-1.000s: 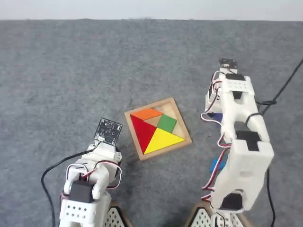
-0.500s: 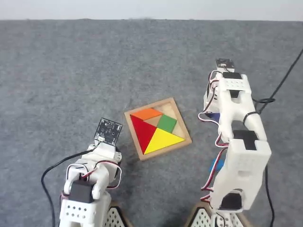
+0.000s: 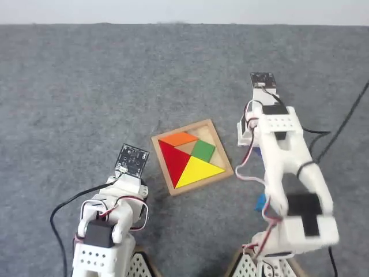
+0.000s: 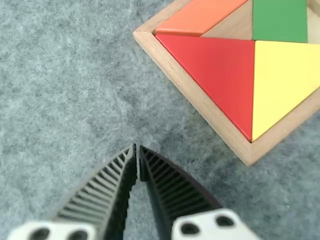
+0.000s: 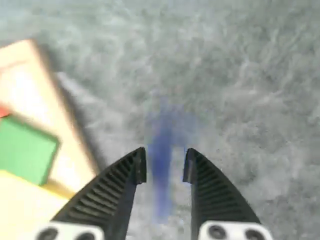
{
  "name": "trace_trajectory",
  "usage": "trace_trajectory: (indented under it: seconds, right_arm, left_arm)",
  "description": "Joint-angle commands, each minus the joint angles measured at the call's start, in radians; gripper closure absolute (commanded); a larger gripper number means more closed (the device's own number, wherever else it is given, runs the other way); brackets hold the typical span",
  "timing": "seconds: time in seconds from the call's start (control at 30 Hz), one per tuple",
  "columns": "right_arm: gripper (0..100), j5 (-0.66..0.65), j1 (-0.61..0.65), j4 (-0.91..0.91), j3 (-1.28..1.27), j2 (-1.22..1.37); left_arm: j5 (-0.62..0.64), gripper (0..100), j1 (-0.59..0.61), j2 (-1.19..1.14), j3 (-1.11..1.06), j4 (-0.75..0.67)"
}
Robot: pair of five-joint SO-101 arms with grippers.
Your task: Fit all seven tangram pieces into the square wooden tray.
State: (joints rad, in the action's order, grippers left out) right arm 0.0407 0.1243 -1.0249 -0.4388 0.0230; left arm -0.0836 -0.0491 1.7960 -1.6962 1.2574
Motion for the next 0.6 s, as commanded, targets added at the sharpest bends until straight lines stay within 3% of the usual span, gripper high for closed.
trace_trajectory:
  seconds: [0.0, 0.37, 0.57]
  right_arm:
    - [89.8, -0.021, 0.018, 0.012, -0.041, -0.197]
    - [89.4, -0.091, 0.048, -0.018, -0.038, -0.220]
    - [82.4, -0.120, 0.013, -0.016, 0.040, -0.041]
  left_arm:
    - [0.005, 99, 0.005, 0.021, 0.012, 0.005]
    - [0.005, 99, 0.005, 0.021, 0.012, 0.005]
    - [0.005, 99, 0.005, 0.021, 0.012, 0.005]
